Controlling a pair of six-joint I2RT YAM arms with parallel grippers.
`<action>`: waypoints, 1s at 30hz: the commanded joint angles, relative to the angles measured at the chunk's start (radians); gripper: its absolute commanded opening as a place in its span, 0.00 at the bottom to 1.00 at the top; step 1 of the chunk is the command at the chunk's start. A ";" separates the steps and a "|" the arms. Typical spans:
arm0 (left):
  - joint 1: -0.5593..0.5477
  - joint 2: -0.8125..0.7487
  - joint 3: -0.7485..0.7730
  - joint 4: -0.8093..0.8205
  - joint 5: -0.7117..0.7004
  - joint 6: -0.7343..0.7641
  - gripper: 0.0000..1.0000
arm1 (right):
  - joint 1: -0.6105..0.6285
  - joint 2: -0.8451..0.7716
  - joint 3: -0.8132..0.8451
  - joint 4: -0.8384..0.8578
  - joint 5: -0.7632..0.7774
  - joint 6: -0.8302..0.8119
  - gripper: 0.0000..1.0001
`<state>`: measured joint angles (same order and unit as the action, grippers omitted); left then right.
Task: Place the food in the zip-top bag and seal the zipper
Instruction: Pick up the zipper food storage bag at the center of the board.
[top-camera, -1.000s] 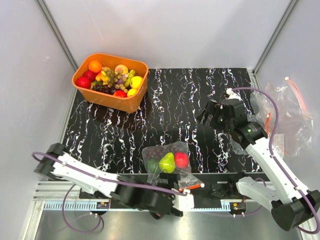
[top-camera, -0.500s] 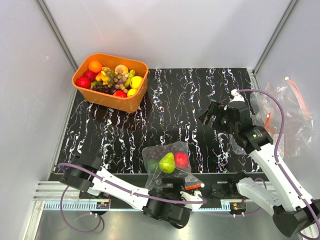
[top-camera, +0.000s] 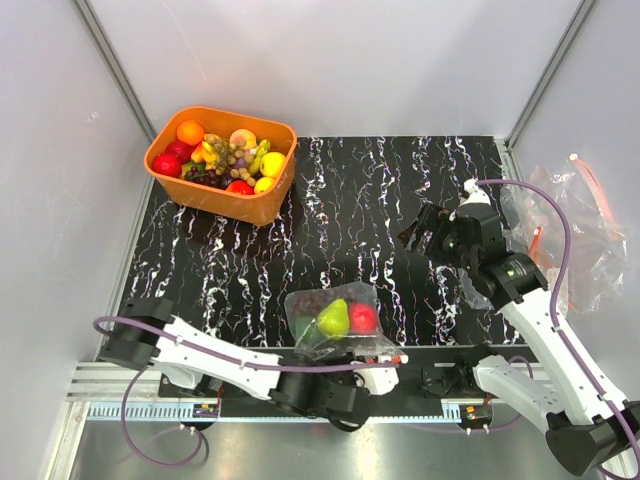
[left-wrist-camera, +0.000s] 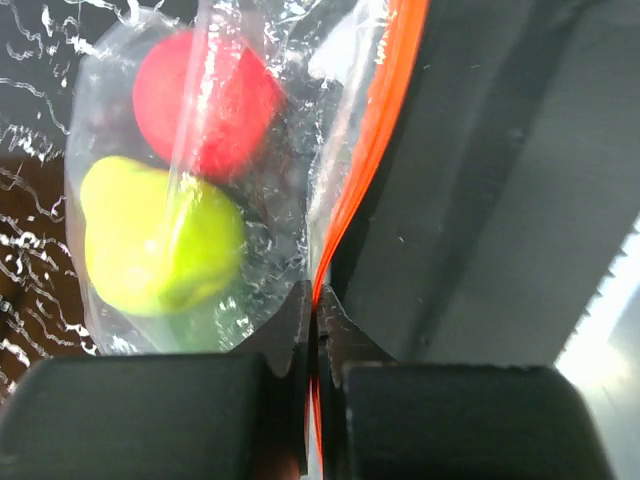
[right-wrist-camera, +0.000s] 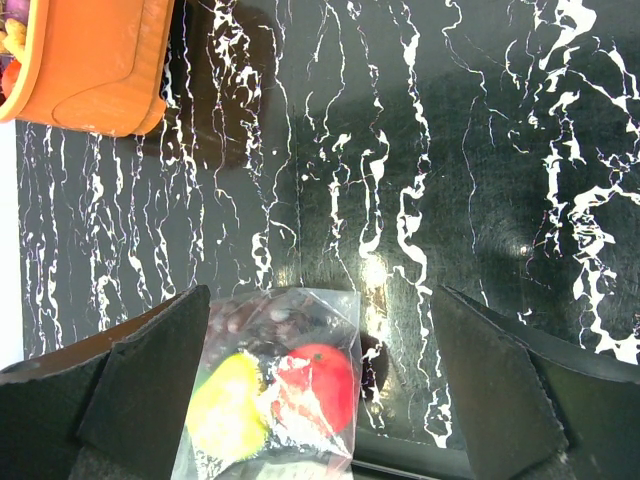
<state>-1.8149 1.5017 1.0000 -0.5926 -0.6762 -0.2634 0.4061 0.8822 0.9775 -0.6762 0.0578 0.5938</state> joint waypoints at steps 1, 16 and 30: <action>-0.001 -0.119 0.055 -0.062 0.096 0.038 0.00 | -0.006 0.004 -0.002 0.041 -0.021 0.004 0.98; 0.270 -0.443 -0.058 0.023 0.246 0.122 0.00 | -0.004 0.009 -0.010 0.056 0.002 -0.006 0.97; 0.877 -0.216 0.078 0.229 0.423 0.182 0.00 | -0.006 0.017 -0.007 0.084 0.014 -0.011 0.97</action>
<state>-1.0016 1.2606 0.9966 -0.4274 -0.2806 -0.1188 0.4057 0.8936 0.9604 -0.6460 0.0620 0.5922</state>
